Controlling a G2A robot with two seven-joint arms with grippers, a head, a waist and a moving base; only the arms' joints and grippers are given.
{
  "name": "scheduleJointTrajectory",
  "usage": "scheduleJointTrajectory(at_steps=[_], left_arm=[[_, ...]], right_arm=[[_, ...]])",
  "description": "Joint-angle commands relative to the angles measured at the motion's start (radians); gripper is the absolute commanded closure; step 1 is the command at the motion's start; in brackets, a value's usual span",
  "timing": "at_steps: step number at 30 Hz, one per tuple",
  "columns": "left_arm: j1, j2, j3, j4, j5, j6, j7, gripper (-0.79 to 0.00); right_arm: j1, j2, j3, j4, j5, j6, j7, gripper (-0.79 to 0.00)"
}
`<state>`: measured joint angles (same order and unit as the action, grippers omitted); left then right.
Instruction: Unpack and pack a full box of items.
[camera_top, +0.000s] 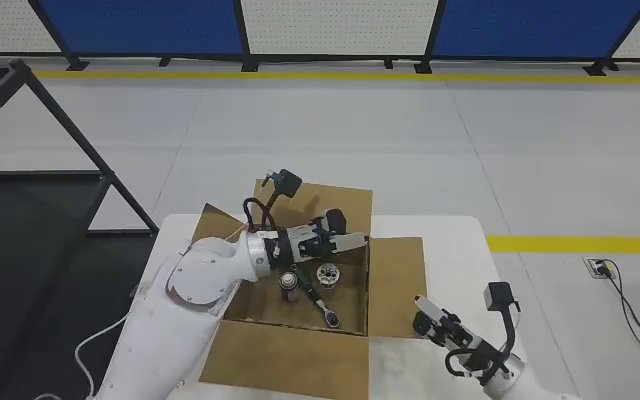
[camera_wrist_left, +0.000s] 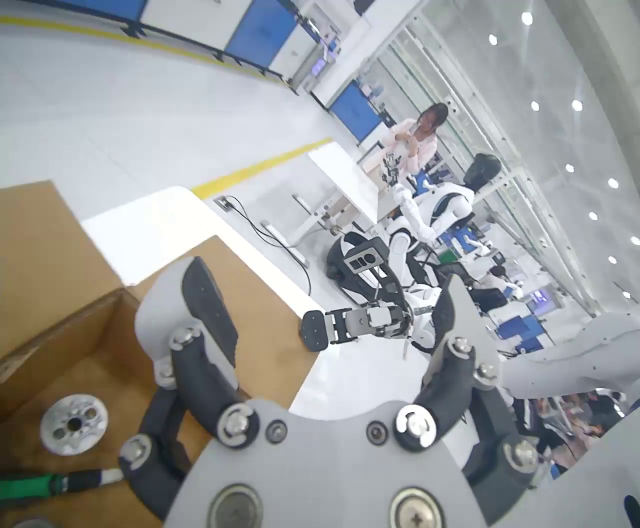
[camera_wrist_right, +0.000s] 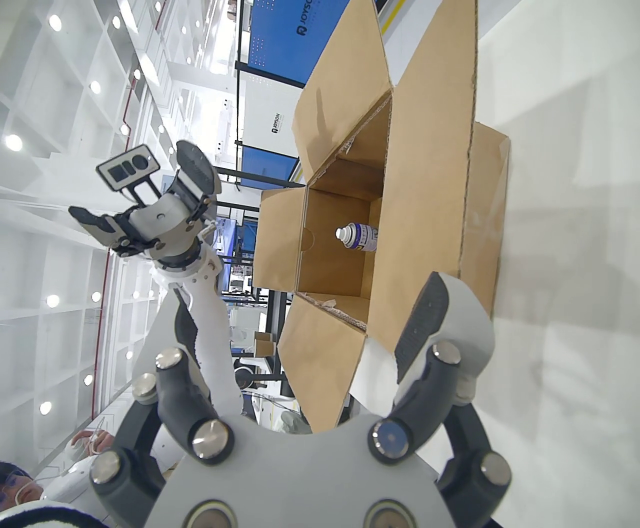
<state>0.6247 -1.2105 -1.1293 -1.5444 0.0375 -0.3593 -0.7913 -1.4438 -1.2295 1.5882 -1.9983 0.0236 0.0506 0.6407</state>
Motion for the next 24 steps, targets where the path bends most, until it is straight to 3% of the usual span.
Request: scheduleJointTrajectory(at_steps=[1,6,20,24], left_arm=[[0.085,0.018,-0.08,-0.096,0.054,0.02,0.015,-0.785],[0.235,0.046,-0.211,-0.236,0.09,0.035,0.03,-0.785],[0.235,0.046,-0.211,-0.236,0.09,0.035,0.03,-0.785],[0.281,0.047,-0.232,-0.274,0.161,0.067,0.149,-0.785]], right_arm=[[0.013,0.001,-0.006,0.004,-0.005,0.019,-0.008,-0.785],[0.036,0.003,-0.017,0.017,-0.005,0.052,-0.024,-0.785],[0.034,0.002,-0.035,0.013,-0.001,0.055,-0.045,-0.785],[0.042,0.004,-0.05,0.016,-0.02,0.086,-0.048,-0.785]])
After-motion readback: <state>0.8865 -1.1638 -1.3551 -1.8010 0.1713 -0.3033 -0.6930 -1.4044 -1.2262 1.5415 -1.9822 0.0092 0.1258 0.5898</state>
